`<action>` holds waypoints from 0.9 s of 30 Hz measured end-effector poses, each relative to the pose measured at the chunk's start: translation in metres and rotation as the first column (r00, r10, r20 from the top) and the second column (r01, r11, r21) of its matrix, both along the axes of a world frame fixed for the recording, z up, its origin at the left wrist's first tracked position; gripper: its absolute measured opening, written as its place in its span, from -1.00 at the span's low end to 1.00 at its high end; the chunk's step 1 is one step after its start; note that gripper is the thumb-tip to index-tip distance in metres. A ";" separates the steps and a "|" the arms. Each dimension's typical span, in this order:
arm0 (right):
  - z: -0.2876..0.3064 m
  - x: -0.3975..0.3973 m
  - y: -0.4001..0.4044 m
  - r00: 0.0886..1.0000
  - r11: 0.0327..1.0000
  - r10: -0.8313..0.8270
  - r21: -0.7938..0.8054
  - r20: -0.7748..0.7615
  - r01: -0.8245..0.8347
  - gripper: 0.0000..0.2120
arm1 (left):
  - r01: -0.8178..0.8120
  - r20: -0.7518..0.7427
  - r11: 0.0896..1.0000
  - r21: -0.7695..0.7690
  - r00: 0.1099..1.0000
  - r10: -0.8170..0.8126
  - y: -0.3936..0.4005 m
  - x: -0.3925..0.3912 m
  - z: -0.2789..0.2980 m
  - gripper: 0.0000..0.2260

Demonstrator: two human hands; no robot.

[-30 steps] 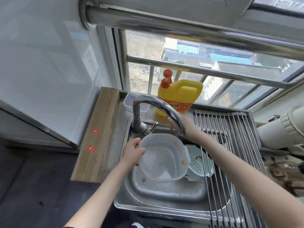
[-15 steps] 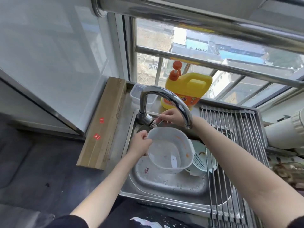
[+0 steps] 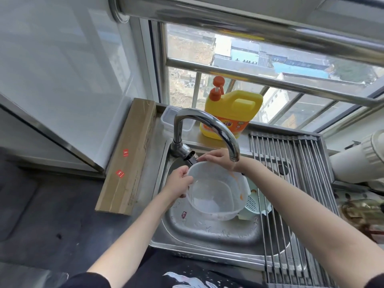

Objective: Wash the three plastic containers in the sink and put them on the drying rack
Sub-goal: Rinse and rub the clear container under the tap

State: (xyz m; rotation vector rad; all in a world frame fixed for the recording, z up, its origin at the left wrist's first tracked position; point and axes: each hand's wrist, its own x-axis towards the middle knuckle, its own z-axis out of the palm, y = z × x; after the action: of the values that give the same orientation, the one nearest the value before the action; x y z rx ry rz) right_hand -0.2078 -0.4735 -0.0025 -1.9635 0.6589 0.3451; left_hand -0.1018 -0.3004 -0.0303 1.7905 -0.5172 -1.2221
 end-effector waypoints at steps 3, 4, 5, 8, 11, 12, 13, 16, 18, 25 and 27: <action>0.000 -0.001 0.000 1.000 1.000 0.009 0.008 -0.014 -0.009 -0.76 | 0.000 0.003 1.000 0.002 1.000 0.000 0.001 -0.002 -0.001 -0.78; 0.002 0.000 0.001 1.000 1.000 0.011 -0.003 -0.025 -0.011 -0.75 | 0.004 -0.004 1.000 0.000 1.000 -0.004 0.001 -0.003 -0.002 -0.79; 0.002 0.002 0.001 0.999 1.000 0.023 -0.015 -0.030 -0.024 -0.74 | 0.008 -0.015 1.000 0.000 1.000 -0.008 0.000 -0.004 -0.003 -0.80; 0.003 0.001 0.001 0.999 0.998 0.037 -0.050 -0.024 -0.039 -0.63 | 0.015 -0.022 1.000 -0.013 1.000 -0.015 -0.004 -0.004 -0.007 -0.86; 0.017 -0.011 0.001 0.999 0.990 -0.028 -0.134 0.046 0.034 -0.64 | 0.029 -0.013 1.000 0.000 1.000 -0.029 -0.005 -0.004 -0.011 -0.86; 0.022 -0.016 0.000 0.991 0.980 -0.079 -0.173 0.103 0.097 -0.71 | 0.035 -0.014 0.999 0.009 0.999 -0.035 -0.005 -0.004 -0.012 -0.85; 0.025 -0.022 -0.001 0.974 0.963 -0.156 -0.193 0.164 0.187 -0.74 | 0.037 -0.026 0.999 0.019 0.999 -0.037 -0.005 -0.005 -0.014 -0.85; 0.042 -0.039 0.007 0.898 0.903 -0.373 -0.129 0.234 0.409 -0.78 | 0.020 -0.098 0.999 0.042 0.995 -0.016 -0.007 -0.010 -0.016 -0.85; 0.048 -0.047 0.015 0.894 0.899 -0.418 -0.071 0.163 0.433 -0.72 | 0.002 -0.131 0.999 0.048 0.991 0.004 -0.009 -0.013 -0.018 -0.81; 0.047 -0.048 0.031 0.905 0.902 -0.425 -0.080 0.002 0.424 -0.66 | -0.003 -0.152 1.000 0.016 0.988 0.006 -0.015 -0.016 -0.021 -0.85; 0.048 -0.044 0.032 0.915 0.911 -0.402 -0.113 -0.026 0.397 -0.65 | -0.002 -0.157 1.000 -0.001 0.988 0.002 -0.015 -0.015 -0.018 -0.84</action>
State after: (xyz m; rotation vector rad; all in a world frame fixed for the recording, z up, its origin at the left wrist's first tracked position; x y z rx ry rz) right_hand -0.2520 -0.4418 0.0457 -1.8650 1.1081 0.1049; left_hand -0.1171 -0.3157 -0.0482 1.6768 -0.4258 -1.3480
